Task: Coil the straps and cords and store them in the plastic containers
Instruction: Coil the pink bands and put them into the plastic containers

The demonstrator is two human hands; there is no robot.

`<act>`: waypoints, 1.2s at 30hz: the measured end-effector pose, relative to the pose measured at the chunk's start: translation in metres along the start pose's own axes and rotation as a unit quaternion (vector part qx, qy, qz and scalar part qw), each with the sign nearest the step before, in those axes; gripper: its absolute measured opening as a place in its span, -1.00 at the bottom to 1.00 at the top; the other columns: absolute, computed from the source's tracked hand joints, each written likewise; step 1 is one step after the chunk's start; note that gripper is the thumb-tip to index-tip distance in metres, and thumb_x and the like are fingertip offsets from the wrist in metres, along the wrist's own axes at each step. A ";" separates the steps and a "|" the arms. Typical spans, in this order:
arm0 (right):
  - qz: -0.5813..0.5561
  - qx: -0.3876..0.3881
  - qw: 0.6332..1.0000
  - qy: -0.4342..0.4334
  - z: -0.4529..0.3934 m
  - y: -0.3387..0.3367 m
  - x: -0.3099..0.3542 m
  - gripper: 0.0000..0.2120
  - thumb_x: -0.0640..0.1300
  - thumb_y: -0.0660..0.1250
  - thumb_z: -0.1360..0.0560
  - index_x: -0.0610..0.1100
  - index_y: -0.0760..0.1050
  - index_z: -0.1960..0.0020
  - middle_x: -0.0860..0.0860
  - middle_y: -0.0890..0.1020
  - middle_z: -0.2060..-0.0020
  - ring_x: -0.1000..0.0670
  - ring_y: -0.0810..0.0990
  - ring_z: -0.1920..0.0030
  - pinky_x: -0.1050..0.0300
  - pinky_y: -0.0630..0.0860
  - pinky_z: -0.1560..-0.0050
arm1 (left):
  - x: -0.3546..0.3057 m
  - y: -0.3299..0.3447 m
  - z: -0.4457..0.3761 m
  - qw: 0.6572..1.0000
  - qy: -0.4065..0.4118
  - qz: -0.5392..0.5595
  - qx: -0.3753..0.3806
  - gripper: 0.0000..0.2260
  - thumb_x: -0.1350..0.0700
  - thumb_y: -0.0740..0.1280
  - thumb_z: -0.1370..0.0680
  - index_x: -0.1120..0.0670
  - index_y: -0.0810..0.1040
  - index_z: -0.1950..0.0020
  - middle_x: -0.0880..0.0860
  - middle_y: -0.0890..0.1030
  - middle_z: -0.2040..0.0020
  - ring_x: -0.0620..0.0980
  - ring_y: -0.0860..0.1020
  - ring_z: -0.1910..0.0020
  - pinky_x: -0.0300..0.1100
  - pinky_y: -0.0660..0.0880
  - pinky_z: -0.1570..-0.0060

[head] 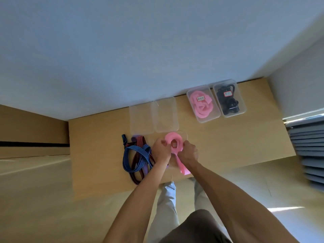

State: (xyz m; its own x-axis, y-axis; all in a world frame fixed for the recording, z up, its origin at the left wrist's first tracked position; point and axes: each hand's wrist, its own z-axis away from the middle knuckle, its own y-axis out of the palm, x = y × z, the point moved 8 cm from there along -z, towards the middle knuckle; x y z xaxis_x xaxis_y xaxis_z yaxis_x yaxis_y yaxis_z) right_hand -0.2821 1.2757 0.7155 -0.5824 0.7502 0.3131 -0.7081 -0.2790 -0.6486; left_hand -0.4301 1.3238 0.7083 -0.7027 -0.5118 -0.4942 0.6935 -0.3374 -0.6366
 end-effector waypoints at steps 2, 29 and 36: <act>-0.024 -0.018 0.999 0.027 0.006 -0.005 0.003 -0.71 -0.23 0.34 -0.48 -0.25 0.51 -0.19 -0.21 0.61 -0.11 -0.22 0.61 -0.11 0.04 0.50 -0.03 | -0.003 -0.004 0.004 1.000 0.018 0.005 0.009 -0.86 0.18 0.35 -0.57 0.14 0.62 -0.11 0.05 0.67 -0.05 0.04 0.60 0.01 -0.23 0.39 0.15; -0.290 0.061 0.953 -0.054 0.106 -0.126 0.053 -0.82 -0.21 0.34 -0.47 -0.25 0.60 -0.03 -0.08 0.59 0.25 -0.04 0.56 0.31 0.18 0.50 0.35 | -0.032 -0.008 0.109 0.787 -0.240 0.516 0.240 -0.75 0.42 0.31 -0.56 0.33 0.44 -0.24 0.29 0.62 -0.11 0.10 0.64 0.11 -0.08 0.56 -0.07; -0.291 0.049 0.955 -0.007 0.092 -0.115 0.002 -0.88 -0.28 0.32 -0.40 -0.30 0.62 0.17 -0.08 0.61 0.46 -0.02 0.50 0.43 0.20 0.38 0.39 | -0.017 0.020 0.117 0.888 -0.250 0.335 0.189 -0.71 0.02 0.27 -0.66 0.25 0.44 -0.18 0.24 0.60 0.07 0.14 0.63 0.26 -0.04 0.61 0.08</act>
State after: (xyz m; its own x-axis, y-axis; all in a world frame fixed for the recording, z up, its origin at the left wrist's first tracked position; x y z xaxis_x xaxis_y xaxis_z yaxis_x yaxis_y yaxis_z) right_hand -0.2383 1.2545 0.8546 -0.0834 0.7881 0.6099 -0.9474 0.1270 -0.2937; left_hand -0.3857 1.2335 0.7729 -0.0187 -0.9530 -0.3025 0.9998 -0.0174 -0.0070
